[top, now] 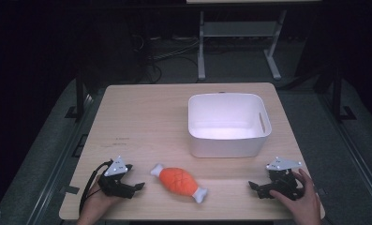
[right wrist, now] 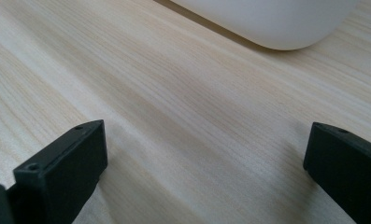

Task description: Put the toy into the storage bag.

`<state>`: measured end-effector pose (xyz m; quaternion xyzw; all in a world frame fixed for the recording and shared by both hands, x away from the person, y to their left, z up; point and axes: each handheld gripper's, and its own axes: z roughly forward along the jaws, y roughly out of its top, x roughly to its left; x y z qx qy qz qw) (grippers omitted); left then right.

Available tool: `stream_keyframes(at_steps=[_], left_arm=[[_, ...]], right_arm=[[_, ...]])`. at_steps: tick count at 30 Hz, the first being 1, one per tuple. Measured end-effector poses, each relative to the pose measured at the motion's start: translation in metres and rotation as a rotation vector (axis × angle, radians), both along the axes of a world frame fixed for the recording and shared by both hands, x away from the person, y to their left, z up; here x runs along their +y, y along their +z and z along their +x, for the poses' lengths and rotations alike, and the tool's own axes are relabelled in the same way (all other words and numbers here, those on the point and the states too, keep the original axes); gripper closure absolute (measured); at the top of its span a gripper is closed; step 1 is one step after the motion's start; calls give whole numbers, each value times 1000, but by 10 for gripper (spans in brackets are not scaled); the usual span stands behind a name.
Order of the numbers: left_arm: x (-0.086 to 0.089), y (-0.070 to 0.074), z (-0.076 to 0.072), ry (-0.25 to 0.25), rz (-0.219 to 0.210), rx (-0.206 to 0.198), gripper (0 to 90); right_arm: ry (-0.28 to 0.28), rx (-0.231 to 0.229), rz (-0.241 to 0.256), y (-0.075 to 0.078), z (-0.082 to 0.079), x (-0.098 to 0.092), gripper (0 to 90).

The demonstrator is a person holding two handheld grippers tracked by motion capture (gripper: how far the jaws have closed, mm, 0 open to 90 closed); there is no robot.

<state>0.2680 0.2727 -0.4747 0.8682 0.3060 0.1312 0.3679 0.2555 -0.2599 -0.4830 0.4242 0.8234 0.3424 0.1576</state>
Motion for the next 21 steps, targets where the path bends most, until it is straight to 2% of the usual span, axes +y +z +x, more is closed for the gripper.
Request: stream_keyframes(at_steps=[10, 13, 15, 18, 19, 20, 21], left_arm=[[1, 1, 0, 0, -3, -1, 161], [2, 3, -1, -16, -16, 11, 276], [3, 9, -1, -27, -48, 12, 344], [4, 14, 0, -50, -66, 27, 504], [4, 16, 0, -68, -63, 34, 504], [3, 21, 1, -98, -65, 43, 631], [3, 21, 1, -98, -65, 43, 684]], right_arm=[[0, 0, 0, 0, 0, 0, 0], [-4, 0, 0, 0, 0, 0, 0], [-3, -1, 0, 0, 0, 0, 0], [-1, -2, -1, 0, 0, 0, 0], [-1, -2, -1, 0, 0, 0, 0], [-3, -2, 0, 0, 0, 0, 0], [-3, -2, 0, 0, 0, 0, 0]])
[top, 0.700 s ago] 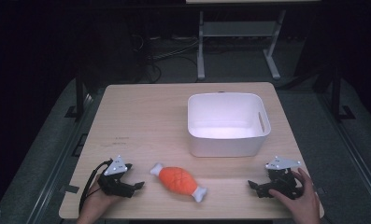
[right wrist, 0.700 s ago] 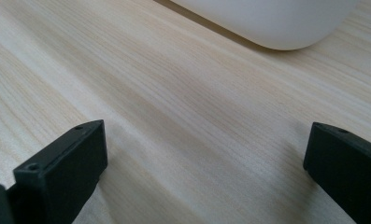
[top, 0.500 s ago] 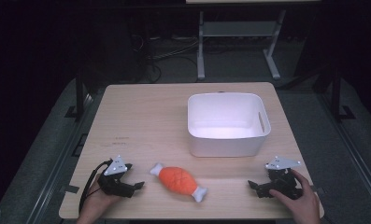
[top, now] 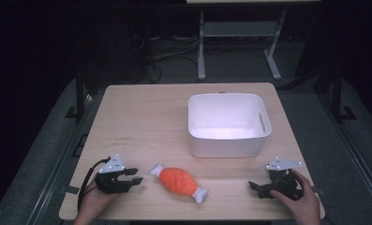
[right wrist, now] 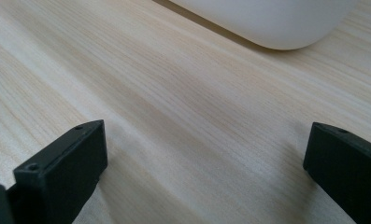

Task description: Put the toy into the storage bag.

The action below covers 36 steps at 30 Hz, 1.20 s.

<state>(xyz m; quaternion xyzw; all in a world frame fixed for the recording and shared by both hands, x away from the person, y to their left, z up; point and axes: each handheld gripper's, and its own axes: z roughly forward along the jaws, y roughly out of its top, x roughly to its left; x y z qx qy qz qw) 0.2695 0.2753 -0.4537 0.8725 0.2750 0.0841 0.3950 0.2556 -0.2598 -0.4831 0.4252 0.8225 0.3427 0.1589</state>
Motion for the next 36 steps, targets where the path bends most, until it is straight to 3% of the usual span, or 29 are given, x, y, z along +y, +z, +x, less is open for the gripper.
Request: stream_keyframes(at_steps=[4, 20, 36], left_arm=[[-4, 9, 5, -41, -11, 15, 895], [-27, 35, 30, -97, -35, -5, 895], [-66, 36, 54, -155, -15, -6, 895]], right_arm=[[-1, -1, 0, 0, 0, 0, 0], [-9, -2, 0, 0, 1, 1, 0], [-10, -1, 0, 0, 1, 1, 0]])
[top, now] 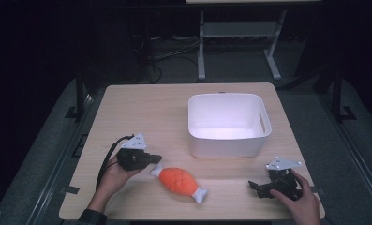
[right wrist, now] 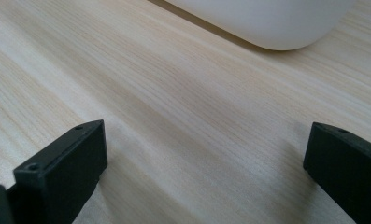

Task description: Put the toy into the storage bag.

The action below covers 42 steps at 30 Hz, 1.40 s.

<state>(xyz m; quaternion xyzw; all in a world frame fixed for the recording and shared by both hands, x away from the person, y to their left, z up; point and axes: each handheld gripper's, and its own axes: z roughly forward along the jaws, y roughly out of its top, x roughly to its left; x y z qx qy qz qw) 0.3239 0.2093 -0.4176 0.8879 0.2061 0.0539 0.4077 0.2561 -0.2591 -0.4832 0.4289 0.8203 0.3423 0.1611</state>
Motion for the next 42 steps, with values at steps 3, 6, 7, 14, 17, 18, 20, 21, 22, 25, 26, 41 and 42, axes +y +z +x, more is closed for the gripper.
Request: stream_keyframes(at_steps=[3, 6, 7, 14, 17, 18, 20, 21, 22, 25, 26, 41, 42], left_arm=[[-6, -4, 6, -4, 7, 7, 895], [-12, -10, 11, -5, 25, 18, 895], [-15, -13, 13, -10, 34, 22, 896], [-19, -20, 14, -18, 77, 36, 895], [-18, -20, 12, -18, 86, 40, 895], [-18, -20, 12, -18, 86, 40, 895], [-16, -20, 10, -25, 103, 42, 895], [-15, -20, 9, -24, 103, 45, 895], [-15, -20, 9, -24, 103, 45, 895], [-11, -22, 4, -25, 102, 50, 895], [-11, -22, 4, -25, 102, 50, 895], [2, -23, -19, -13, 92, 77, 895], [2, -23, -19, -13, 92, 77, 895]], right_arm=[[0, 0, 0, 0, 0, 0, 0], [1, -1, 0, 0, 0, 0, 0], [0, 0, 0, 0, 0, 0, 0], [0, 0, 0, 0, 0, 0, 0], [0, 0, 0, 0, 0, 0, 0], [0, 0, 0, 0, 0, 0, 0], [0, 0, 0, 0, 0, 0, 0], [0, 0, 0, 0, 0, 0, 0], [0, 0, 0, 0, 0, 0, 0], [0, 0, 0, 0, 0, 0, 0], [0, 0, 0, 0, 0, 0, 0], [0, 0, 0, 0, 0, 0, 0], [0, 0, 0, 0, 0, 0, 0]])
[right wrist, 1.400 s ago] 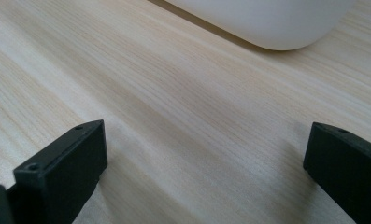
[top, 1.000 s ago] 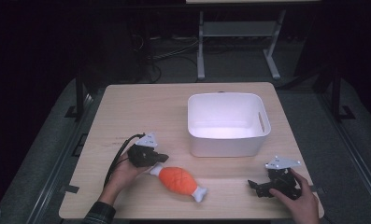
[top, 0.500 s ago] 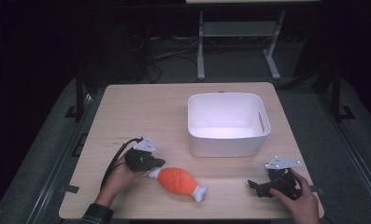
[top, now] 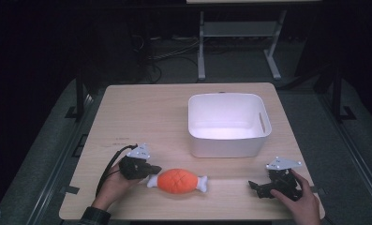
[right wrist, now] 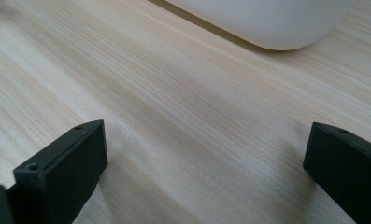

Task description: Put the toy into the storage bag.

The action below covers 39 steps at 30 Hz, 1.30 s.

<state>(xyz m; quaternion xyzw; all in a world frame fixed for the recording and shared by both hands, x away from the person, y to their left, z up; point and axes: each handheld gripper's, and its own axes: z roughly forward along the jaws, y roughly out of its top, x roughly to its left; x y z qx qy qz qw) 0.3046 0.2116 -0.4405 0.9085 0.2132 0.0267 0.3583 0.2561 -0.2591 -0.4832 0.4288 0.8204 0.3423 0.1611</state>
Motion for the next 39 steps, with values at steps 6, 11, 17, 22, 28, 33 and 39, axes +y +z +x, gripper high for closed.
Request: stream_keyframes(at_steps=[6, 11, 17, 22, 28, 33, 39], left_arm=[[0, -3, -15, 0, -17, 15, 894], [4, -4, -23, 13, -28, 18, 893], [7, -4, -35, 23, -42, 28, 893], [11, -4, -46, 43, -58, 42, 893], [14, -5, -53, 63, -54, 51, 881], [17, -2, -49, 106, -64, 45, 800], [23, 3, -39, 174, -88, 20, 585]], right_arm=[[0, 0, 0, 0, 0, 0, 0], [0, 0, 0, 0, 0, 0, 0], [0, 0, 0, 0, 0, 0, 0], [0, 0, 0, 0, 0, 0, 0], [1, -2, -1, 0, 0, 0, 0], [0, 0, 0, 0, 0, 0, 0], [2, -3, -1, 0, 0, 0, 0]])
